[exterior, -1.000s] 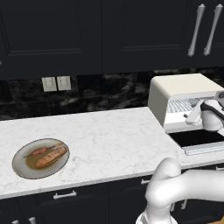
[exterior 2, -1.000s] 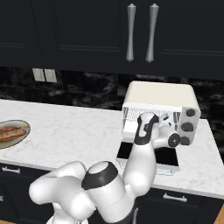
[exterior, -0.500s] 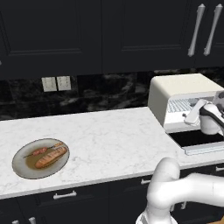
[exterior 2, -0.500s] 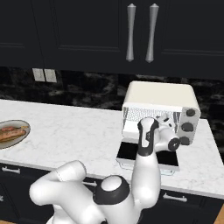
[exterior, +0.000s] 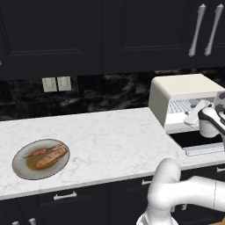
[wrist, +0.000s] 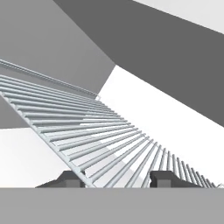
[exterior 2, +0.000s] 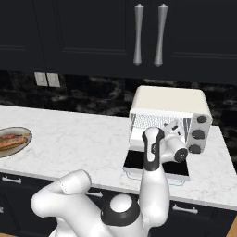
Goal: Pick up the kebab skewer and baguette bread, and place them inside the toaster oven. Close the toaster oven door and start by setting the timer.
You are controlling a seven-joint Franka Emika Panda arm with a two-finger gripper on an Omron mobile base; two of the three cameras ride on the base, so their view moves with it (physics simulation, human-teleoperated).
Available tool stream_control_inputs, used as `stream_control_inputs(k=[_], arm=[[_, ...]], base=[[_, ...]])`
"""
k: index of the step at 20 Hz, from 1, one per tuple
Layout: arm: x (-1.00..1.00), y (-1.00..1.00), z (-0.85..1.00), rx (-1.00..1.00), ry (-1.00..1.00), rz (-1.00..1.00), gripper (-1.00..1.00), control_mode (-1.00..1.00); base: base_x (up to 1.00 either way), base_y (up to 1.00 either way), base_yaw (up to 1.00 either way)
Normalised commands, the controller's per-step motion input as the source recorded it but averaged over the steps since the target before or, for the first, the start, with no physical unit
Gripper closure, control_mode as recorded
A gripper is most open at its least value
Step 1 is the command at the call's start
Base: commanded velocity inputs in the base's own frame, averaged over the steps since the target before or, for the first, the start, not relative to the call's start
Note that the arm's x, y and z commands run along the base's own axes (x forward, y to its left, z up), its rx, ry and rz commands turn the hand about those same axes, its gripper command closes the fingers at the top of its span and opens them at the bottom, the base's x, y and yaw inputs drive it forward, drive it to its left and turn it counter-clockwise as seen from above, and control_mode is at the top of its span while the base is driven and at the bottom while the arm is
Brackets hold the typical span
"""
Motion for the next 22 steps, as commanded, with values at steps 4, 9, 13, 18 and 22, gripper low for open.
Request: stream_control_inputs(k=[4, 9, 13, 18, 22], arm=[[0.0, -0.04, 0.0, 0.0, 0.0, 0.0, 1.0, -1.0], [-0.06, -0.16, 0.02, 0.0, 0.0, 0.0, 1.0, -1.0], [-0.3, -0.24, 0.04, 0.0, 0.0, 0.0, 1.0, -1.0], [-0.42, -0.14, 0.03, 0.0, 0.0, -0.01, 1.0, -1.0], [-0.32, 0.0, 0.08, 0.0, 0.0, -0.01, 1.0, -1.0]], base=[[0.0, 0.0, 0.0], [0.0, 0.0, 0.0], [0.0, 0.0, 0.0], [0.0, 0.0, 0.0], [0.0, 0.0, 0.0]])
